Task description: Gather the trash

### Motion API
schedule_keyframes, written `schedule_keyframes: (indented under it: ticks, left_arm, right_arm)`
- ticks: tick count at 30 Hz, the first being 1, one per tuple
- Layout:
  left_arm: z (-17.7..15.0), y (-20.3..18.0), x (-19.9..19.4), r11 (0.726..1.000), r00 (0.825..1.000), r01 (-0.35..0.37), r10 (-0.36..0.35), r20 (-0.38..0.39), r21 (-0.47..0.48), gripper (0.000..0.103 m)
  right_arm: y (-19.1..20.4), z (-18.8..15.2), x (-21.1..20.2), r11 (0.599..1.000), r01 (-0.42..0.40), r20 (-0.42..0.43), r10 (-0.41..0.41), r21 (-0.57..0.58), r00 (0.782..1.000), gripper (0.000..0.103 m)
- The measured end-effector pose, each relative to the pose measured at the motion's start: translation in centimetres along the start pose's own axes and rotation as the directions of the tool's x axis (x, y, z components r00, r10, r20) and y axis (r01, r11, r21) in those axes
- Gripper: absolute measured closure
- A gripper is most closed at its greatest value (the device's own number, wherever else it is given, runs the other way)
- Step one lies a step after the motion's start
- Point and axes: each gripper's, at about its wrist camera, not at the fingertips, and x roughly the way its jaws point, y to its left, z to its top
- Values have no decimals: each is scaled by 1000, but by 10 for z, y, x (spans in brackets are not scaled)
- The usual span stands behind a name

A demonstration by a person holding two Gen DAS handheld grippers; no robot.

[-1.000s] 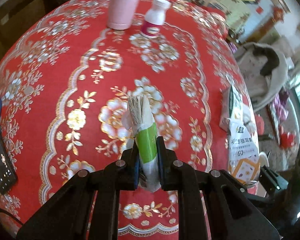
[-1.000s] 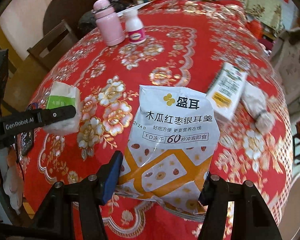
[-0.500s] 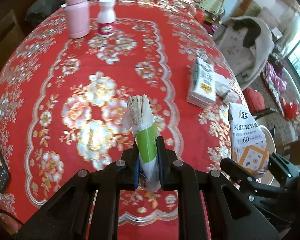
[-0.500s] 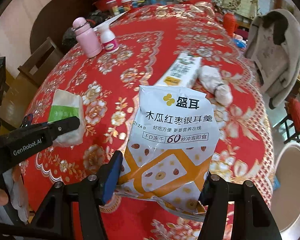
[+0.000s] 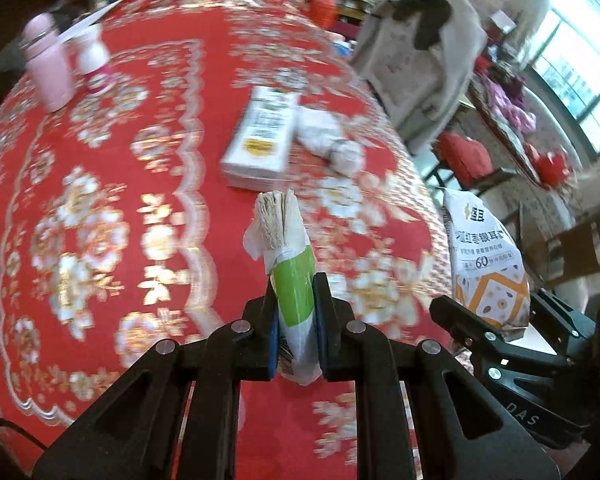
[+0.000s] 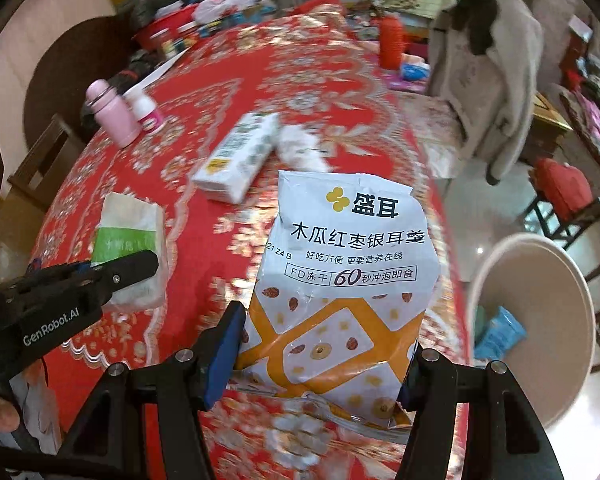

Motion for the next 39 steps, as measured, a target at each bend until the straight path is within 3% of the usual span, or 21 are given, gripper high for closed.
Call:
schedule_keyframes:
  ticks: [10, 24, 39]
  left_arm:
    - [5, -81, 23, 988, 996, 87, -82, -47, 130, 91]
    - [6, -184, 58, 947, 981, 182, -156, -118, 263, 91]
    - [11, -246, 103, 917, 952, 279, -227, -203, 284, 91]
  right_arm:
    - [-72, -19, -22, 989, 77, 4, -79, 127, 997, 42]
    - [-166, -50, -40, 945, 169, -34, -166, 282, 986, 41]
    - [-239, -64, -37, 898, 217, -82, -201, 383, 976, 41]
